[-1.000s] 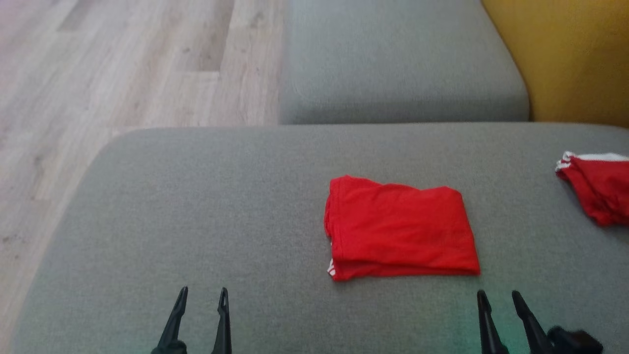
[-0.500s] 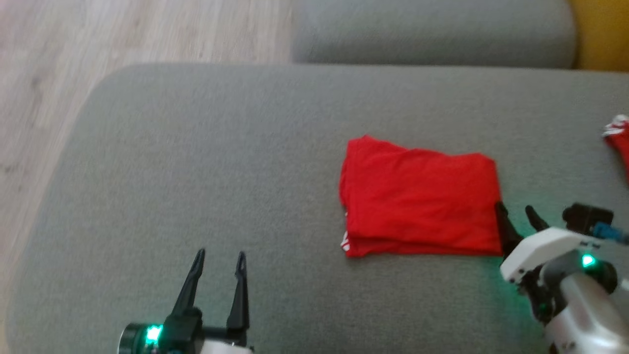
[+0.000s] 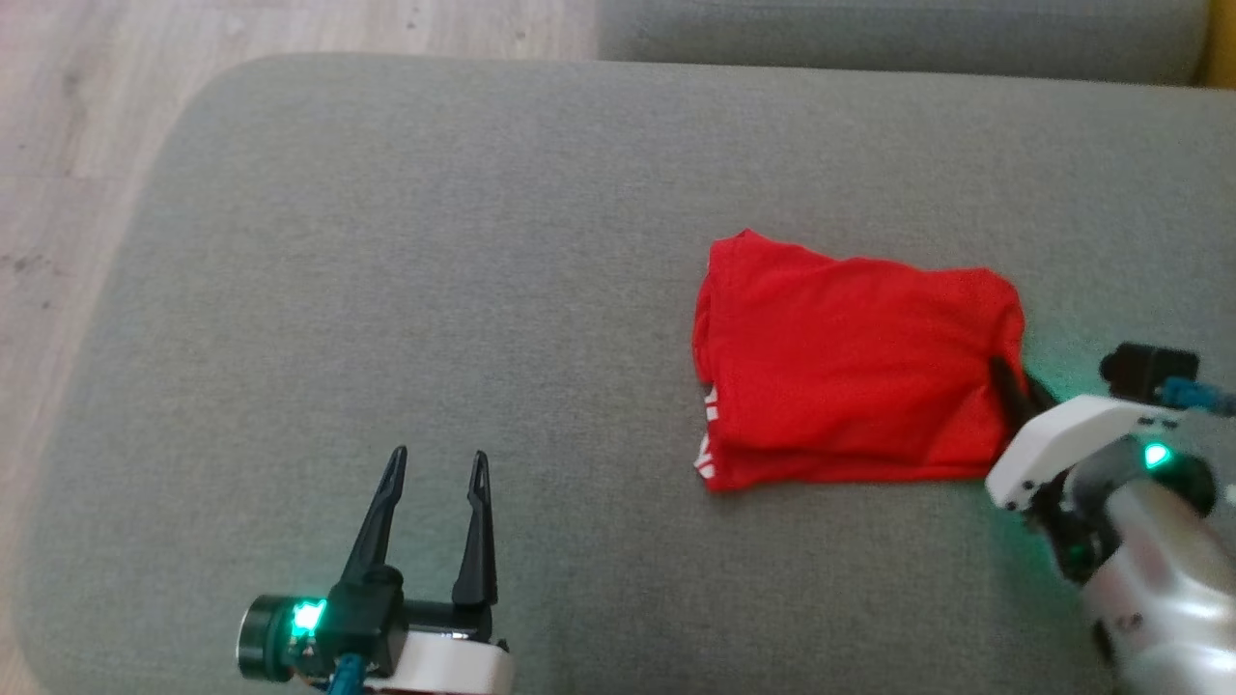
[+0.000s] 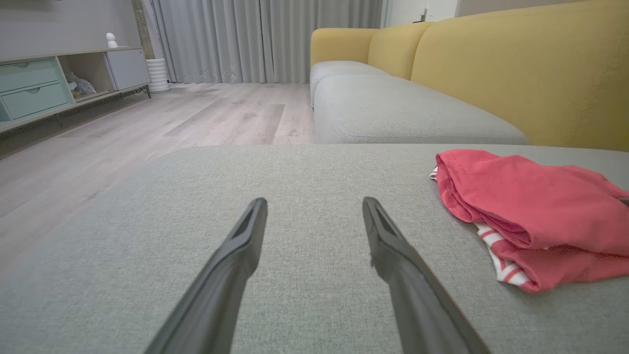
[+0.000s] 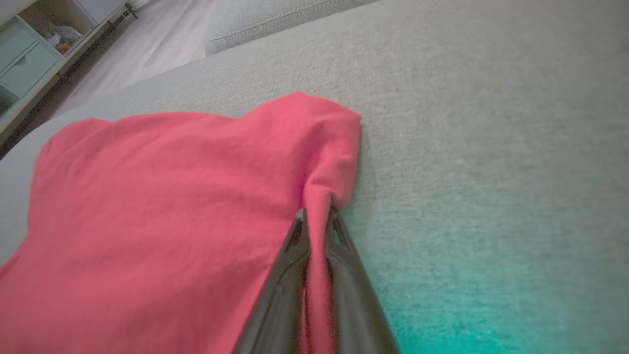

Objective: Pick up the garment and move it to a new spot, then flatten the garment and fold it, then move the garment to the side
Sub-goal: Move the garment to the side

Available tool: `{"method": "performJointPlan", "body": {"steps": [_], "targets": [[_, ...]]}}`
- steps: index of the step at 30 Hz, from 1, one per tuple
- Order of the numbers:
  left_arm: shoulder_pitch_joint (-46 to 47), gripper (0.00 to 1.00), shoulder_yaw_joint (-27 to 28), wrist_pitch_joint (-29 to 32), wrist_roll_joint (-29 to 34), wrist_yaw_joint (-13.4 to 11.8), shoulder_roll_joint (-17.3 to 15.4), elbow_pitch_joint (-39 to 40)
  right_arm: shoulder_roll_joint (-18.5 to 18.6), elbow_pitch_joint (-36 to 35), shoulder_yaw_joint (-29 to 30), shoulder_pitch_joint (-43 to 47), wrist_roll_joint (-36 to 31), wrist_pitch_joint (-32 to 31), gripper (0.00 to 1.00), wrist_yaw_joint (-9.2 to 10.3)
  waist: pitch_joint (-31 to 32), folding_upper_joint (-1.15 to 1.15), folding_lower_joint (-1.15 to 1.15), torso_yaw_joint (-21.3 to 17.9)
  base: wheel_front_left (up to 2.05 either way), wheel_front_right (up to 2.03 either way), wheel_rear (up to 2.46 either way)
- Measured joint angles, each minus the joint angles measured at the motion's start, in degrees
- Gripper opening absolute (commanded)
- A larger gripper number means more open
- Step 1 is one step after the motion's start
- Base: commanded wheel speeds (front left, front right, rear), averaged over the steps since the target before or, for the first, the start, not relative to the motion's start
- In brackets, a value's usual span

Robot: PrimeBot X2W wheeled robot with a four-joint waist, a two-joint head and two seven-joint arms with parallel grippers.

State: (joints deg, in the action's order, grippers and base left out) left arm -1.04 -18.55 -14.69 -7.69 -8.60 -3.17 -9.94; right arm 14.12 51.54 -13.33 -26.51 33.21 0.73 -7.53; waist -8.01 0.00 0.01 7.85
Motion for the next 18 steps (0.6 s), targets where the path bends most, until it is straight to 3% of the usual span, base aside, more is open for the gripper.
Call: {"method": "performJointPlan", "body": {"steps": [6,18], "targets": [[0.7,1.0,0.1,0.0,0.0,0.0,0.0,0.8,7.5,-0.7,-2.9,-3.7,-1.6,1.8,0.0,0.0,-2.5,0.0,-0.01,-2.1,0.0,0.0,0.0],[10.0,1.0,-0.3,0.0,0.7,0.5,0.1,1.7,25.2,-5.1,-0.9,-15.3,-5.9,2.8,0.0,0.0,-12.3,0.0,0.01,-7.0,0.0,0.0,0.0]]}}
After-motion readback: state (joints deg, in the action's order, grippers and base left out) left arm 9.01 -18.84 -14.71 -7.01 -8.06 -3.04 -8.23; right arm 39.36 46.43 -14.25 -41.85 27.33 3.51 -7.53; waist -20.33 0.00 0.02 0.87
